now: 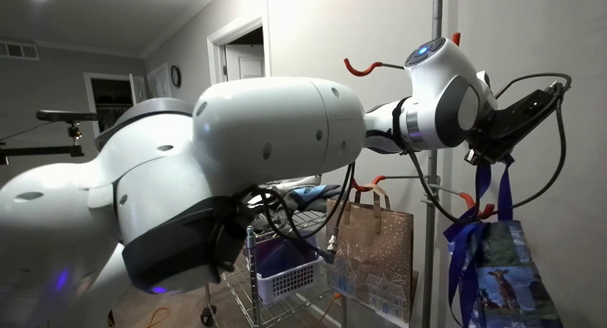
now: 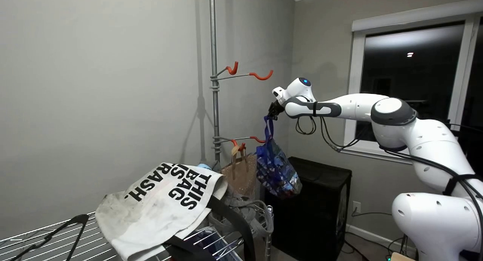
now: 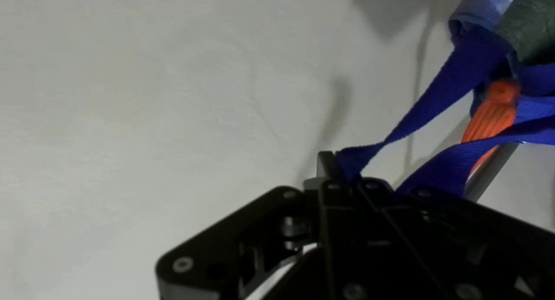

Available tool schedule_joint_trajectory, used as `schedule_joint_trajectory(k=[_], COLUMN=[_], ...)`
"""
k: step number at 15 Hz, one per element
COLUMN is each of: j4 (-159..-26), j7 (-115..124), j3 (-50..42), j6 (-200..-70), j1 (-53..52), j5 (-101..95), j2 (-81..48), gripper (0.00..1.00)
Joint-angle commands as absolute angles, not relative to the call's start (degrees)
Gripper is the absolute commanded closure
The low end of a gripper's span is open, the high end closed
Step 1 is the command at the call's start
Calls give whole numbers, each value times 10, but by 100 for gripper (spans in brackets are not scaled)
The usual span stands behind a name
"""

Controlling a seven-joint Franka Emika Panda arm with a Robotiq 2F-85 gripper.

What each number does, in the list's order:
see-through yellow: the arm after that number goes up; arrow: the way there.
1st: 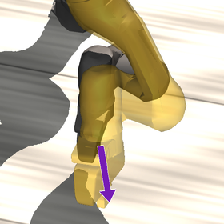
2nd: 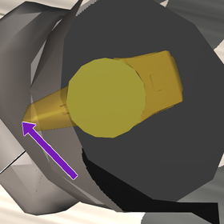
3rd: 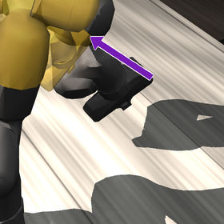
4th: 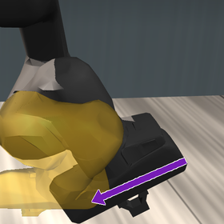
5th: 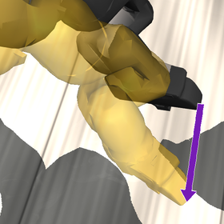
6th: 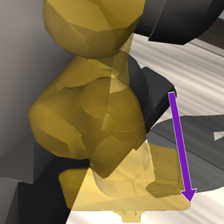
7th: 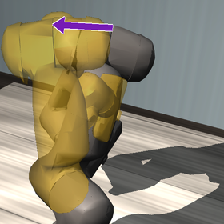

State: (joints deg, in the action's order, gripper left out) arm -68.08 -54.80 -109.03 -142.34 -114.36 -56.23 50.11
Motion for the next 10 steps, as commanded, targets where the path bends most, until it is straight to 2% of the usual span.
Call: schedule_joint_trajectory(k=[1, 10], j4=[-652, -607], j7=[-557, -559], j3=[-1090, -1059], j6=[-1431, -1402], j1=[-1155, -1189], j5=[-606, -597], j2=[510, 549], gripper=[100, 100])
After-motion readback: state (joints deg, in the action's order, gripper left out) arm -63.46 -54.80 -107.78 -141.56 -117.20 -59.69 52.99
